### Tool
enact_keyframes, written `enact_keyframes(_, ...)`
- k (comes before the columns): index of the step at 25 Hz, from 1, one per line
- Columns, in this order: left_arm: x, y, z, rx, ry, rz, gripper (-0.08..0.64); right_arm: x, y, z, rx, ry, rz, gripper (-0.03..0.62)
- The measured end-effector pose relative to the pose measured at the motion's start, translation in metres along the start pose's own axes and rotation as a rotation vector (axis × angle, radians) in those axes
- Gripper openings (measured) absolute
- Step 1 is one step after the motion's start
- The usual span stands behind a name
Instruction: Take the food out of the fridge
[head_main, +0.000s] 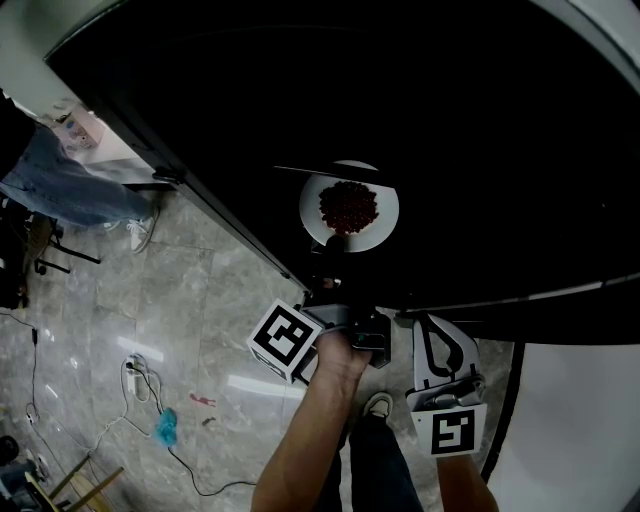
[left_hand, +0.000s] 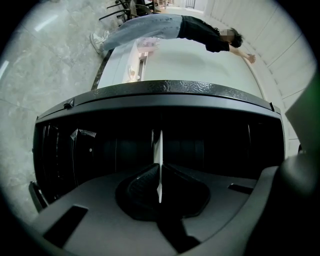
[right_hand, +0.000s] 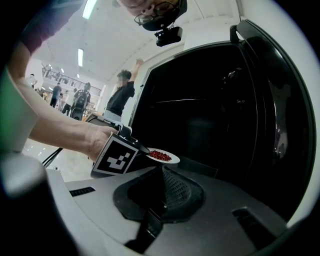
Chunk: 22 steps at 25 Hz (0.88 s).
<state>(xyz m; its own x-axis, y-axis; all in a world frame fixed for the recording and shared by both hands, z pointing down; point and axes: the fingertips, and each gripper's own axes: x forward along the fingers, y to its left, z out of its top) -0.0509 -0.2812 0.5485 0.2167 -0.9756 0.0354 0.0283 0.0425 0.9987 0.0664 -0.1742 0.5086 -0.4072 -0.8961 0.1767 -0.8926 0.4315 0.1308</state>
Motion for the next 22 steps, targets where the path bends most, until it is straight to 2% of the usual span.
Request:
enact_keyframes(6,-0.009,0.007,0.003,0.044,-0.001,0.034,0.029,-0.003,0.0,0.001,0.001,0.0,-0.003,0.023)
enact_keyframes(10,-0.011,-0.001,0.001,0.003,-0.007,0.001,0.029,-0.003,0.0,0.004,-0.002,-0.01,-0.002,0.023)
enact_keyframes(14,-0.017,-0.009,-0.001,-0.004,-0.011,-0.021,0.029,-0.004,-0.001,0.003,0.006,-0.006,-0.006,0.023)
enact_keyframes(22,-0.034,-0.01,-0.003,-0.03,-0.019,-0.014,0.026,-0.004,-0.003,0.005,0.001,-0.016,-0.01,0.023)
